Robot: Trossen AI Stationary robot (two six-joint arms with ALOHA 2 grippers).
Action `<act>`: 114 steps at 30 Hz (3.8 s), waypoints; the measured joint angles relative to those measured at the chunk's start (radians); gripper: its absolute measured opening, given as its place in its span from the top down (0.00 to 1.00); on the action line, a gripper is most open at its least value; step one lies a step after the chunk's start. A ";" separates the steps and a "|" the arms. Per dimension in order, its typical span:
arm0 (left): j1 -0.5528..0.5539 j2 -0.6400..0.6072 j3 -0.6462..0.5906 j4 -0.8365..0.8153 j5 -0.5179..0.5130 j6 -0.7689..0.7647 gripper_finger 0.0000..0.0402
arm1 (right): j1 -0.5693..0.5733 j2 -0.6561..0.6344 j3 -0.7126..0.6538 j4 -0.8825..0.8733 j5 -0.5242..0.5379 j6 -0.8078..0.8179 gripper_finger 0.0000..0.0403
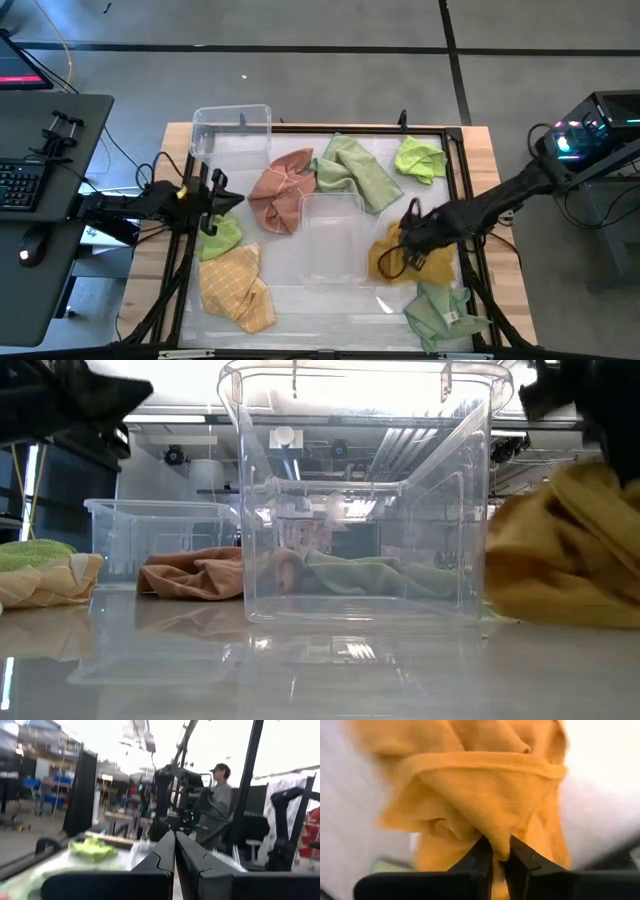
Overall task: Sort towels by color in basket
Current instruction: Put the brown towel into the bottom transparent bin
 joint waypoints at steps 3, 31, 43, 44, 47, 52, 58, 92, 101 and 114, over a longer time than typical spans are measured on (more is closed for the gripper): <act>0.000 0.000 0.000 0.090 -0.004 0.008 1.00 | -0.033 -0.048 0.172 -0.160 0.032 0.039 0.95; 0.000 0.001 0.000 0.546 -0.202 0.032 1.00 | -0.353 0.614 1.140 -0.208 -0.390 0.033 0.98; 0.000 0.001 0.000 0.545 -0.201 -0.073 1.00 | -0.356 0.804 1.150 -0.187 -0.237 0.087 0.94; 0.000 0.001 0.000 0.545 -0.201 -0.077 1.00 | -0.356 0.812 1.150 -0.175 -0.226 0.083 0.93; 0.000 0.001 0.000 0.545 -0.201 -0.081 1.00 | -0.356 0.830 1.150 -0.130 -0.209 0.081 0.88; 0.000 0.001 0.000 0.545 -0.201 -0.081 1.00 | -0.358 0.835 1.150 -0.086 -0.197 0.065 0.72; 0.000 0.001 0.000 0.545 -0.201 -0.082 1.00 | -0.378 0.837 1.182 -0.086 -0.177 -0.030 0.54; 0.000 0.001 0.000 0.523 -0.230 -0.046 1.00 | -0.256 -0.116 -0.166 0.615 -0.174 0.575 0.62; 0.000 0.001 0.000 0.505 -0.232 -0.046 1.00 | -0.255 -0.106 -0.247 0.823 -0.112 0.567 0.81; 0.000 0.001 0.000 0.493 -0.231 -0.046 1.00 | -0.274 0.014 0.171 0.831 0.079 0.190 0.99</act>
